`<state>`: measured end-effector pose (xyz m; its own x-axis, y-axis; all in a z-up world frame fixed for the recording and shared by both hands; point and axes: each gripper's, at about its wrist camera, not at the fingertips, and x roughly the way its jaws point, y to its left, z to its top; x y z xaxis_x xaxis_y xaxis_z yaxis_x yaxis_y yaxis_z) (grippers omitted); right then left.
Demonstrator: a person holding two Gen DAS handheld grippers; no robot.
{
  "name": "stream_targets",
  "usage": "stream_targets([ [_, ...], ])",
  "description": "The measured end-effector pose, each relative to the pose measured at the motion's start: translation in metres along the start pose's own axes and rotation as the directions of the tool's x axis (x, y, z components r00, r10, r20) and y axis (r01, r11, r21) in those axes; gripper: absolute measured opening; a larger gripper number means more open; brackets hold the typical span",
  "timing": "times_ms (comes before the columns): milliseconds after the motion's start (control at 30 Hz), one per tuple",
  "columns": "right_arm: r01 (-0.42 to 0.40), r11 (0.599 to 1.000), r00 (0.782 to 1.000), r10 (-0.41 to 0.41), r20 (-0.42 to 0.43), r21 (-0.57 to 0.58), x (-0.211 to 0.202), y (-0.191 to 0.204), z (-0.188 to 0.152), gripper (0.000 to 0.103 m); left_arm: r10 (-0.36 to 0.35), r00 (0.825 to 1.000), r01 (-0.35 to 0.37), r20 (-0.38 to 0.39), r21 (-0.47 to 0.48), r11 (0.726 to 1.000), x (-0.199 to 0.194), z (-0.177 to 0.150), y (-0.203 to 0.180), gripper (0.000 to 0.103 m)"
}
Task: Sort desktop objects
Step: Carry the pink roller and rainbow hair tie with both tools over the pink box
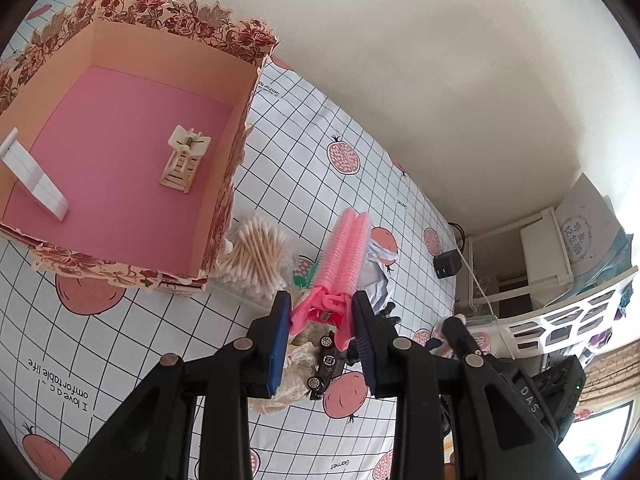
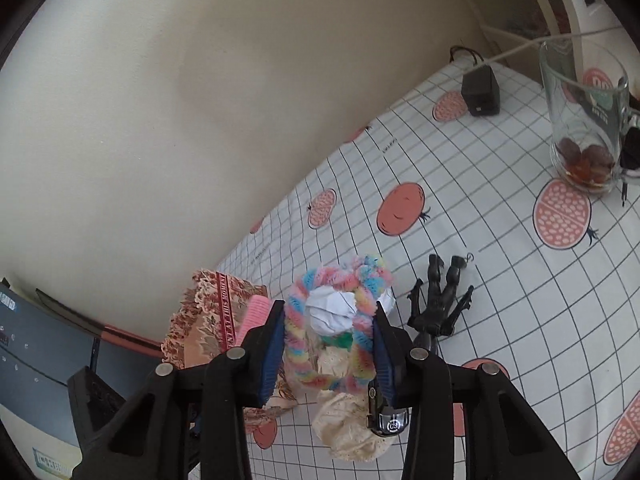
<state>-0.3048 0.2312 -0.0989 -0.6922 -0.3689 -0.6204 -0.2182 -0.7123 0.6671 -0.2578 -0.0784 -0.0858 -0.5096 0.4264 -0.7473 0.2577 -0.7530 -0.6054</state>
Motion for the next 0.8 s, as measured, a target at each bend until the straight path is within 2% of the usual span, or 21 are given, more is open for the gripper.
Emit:
stream_targets([
  [100, -0.008, 1.000, 0.999, 0.008, 0.046, -0.017, -0.011, 0.007, 0.001, 0.042, -0.007, 1.000, 0.007, 0.009, 0.006, 1.000, -0.002, 0.000, -0.001, 0.032],
  [233, -0.030, 1.000, 0.998, 0.030, 0.057, 0.000, -0.018, 0.004, 0.003, 0.042, -0.035, 0.999, 0.034, 0.041, 0.024, 0.999, -0.010, 0.002, -0.005, 0.032],
  [467, -0.073, 0.997, 0.997, 0.073, 0.023, 0.009, -0.005, 0.011, -0.001, 0.042, -0.071, 0.992, 0.067, 0.103, 0.041, 0.997, -0.023, 0.009, -0.006, 0.032],
  [633, -0.125, 0.991, 0.991, 0.126, -0.033, 0.040, 0.012, 0.021, -0.013, 0.042, -0.060, 0.989, 0.060, 0.134, 0.000, 0.998, -0.034, 0.016, 0.007, 0.032],
  [800, -0.190, 0.982, 0.980, 0.190, -0.056, 0.003, 0.020, 0.042, -0.022, 0.042, -0.053, 0.984, 0.062, 0.172, -0.047, 0.997, -0.048, 0.023, 0.023, 0.032],
])
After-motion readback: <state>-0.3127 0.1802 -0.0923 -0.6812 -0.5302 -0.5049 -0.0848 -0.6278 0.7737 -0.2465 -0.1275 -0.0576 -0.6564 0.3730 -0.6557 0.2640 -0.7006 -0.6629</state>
